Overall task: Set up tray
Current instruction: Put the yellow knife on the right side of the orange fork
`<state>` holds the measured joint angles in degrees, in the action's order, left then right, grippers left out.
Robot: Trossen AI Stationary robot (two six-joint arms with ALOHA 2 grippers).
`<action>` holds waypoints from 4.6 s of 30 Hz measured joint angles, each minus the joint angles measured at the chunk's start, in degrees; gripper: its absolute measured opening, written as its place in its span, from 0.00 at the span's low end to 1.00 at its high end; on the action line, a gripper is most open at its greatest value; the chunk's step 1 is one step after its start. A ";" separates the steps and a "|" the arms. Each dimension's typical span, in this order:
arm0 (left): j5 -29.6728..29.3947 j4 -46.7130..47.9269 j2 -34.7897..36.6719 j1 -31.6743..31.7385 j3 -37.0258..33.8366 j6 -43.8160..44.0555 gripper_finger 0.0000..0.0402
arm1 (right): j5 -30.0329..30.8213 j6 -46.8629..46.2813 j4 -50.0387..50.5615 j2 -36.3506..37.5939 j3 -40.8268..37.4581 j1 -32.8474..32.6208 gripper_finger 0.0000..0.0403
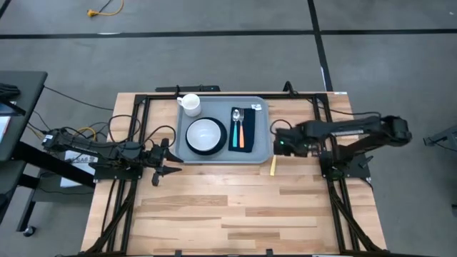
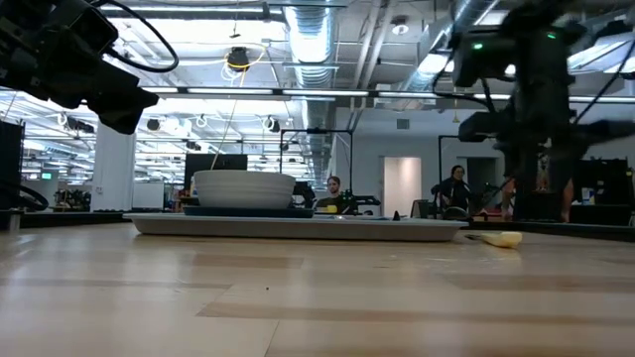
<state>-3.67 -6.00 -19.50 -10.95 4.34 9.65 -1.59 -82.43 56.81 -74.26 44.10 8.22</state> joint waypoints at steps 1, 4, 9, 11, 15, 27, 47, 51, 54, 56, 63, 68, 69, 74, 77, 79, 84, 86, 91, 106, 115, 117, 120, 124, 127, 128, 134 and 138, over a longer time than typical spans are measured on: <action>-0.08 0.00 -0.01 -0.02 0.00 0.01 0.37 | 0.02 -1.86 -3.24 1.45 -2.07 -0.88 0.33; -0.19 -0.10 -0.01 -0.01 0.00 0.02 0.37 | 0.64 -4.76 -11.67 3.29 -5.74 -3.34 0.33; -0.21 -0.55 -0.01 -0.01 0.00 0.10 0.37 | 4.35 -6.04 -15.72 1.29 -6.19 -4.54 0.33; -0.19 -0.57 0.01 -0.01 0.00 0.17 0.37 | 4.57 -5.83 -16.74 -0.37 -6.19 -4.20 0.33; -0.21 -0.61 -0.01 -0.01 0.00 0.17 0.37 | 4.53 -5.58 -18.48 -4.16 -6.19 -3.46 0.33; -0.19 -0.74 -0.01 -0.01 0.00 0.09 0.37 | 3.82 -0.18 -26.55 -8.30 -6.19 -1.95 0.40; -0.20 -0.74 0.01 -0.01 0.00 0.09 0.37 | 2.74 -1.58 -26.60 -12.72 -5.78 -1.33 0.43; -0.19 -0.74 0.01 -0.01 0.00 0.07 0.37 | 1.86 -1.29 -26.08 -13.71 -5.60 -0.81 0.43; -0.19 -0.75 -0.01 -0.01 0.00 0.07 0.37 | 1.74 -1.55 -25.54 -13.35 -5.68 -0.58 0.43; -0.19 -0.75 0.00 -0.01 0.00 0.07 0.37 | 1.71 -1.58 -25.35 -13.20 -5.75 -0.58 0.42; -0.19 -0.75 0.00 -0.01 0.00 0.07 0.37 | 1.52 -1.60 -24.03 -13.61 -5.75 -0.58 0.33; -0.19 -0.74 -0.01 -0.01 0.00 0.07 0.37 | 1.47 -1.60 -22.65 -13.61 -5.75 -0.56 0.24; -0.19 -0.74 0.01 -0.01 0.00 0.07 0.37 | 1.47 -1.56 -22.45 -13.57 -5.75 -0.56 0.23; -0.19 -0.74 -0.01 -0.01 0.00 0.07 0.37 | 1.38 -0.31 -21.87 -13.55 -5.75 0.06 0.14; -0.19 -0.74 -0.01 -0.01 0.00 0.07 0.37 | 1.25 -0.14 -21.87 -13.50 -5.75 0.41 0.07; -0.19 -0.74 -0.01 -0.01 0.00 0.07 0.37 | 1.12 0.24 -21.87 -13.48 -5.75 0.55 0.07; -0.19 -0.74 -0.01 -0.01 0.00 0.07 0.37 | 1.23 0.27 -21.90 -13.48 -5.75 0.55 0.07; -0.19 -0.74 -0.01 -0.01 0.00 0.07 0.37 | 1.25 0.41 -21.76 -13.49 -5.56 0.55 0.07; -0.19 -0.74 0.00 -0.01 0.00 0.04 0.37 | 0.63 3.43 -19.10 -14.07 -2.34 1.81 0.07; -0.16 -0.72 0.01 -0.01 0.00 -0.37 0.37 | 1.86 10.85 -9.84 -13.93 9.94 8.51 0.07; -0.16 -0.72 -0.01 -0.01 0.00 -0.35 0.37 | 1.71 12.37 -11.77 -14.27 17.98 11.04 0.07; -0.16 -0.72 -0.01 -0.01 0.00 -0.35 0.37 | 1.79 12.34 -14.34 -14.77 19.44 11.42 0.07; -0.17 -0.72 0.01 -0.01 0.00 -0.33 0.37 | 1.68 12.05 -15.04 -16.86 21.33 11.80 0.07; -0.19 -0.74 0.01 -0.01 0.00 -0.32 0.37 | 1.36 14.75 -15.01 -22.25 25.49 12.57 0.07; 0.03 -0.74 -0.01 -0.01 0.00 -0.32 0.37 | -0.33 17.74 -16.16 -25.85 28.60 13.69 0.07; 0.14 -0.74 0.00 -0.01 0.00 -0.31 0.37 | -1.11 18.08 -15.73 -26.63 29.35 14.09 0.07; 0.19 -0.56 -0.01 -0.01 0.00 -0.55 0.37 | -2.78 19.60 -16.85 -31.10 32.52 15.49 0.07; 0.25 -0.42 -0.01 -0.01 0.00 -0.90 0.37 | -3.11 19.92 -16.69 -33.80 32.50 16.01 0.07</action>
<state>-3.42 -6.42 -19.51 -10.96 4.34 8.75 -4.70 -62.50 40.12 -108.06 76.60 24.23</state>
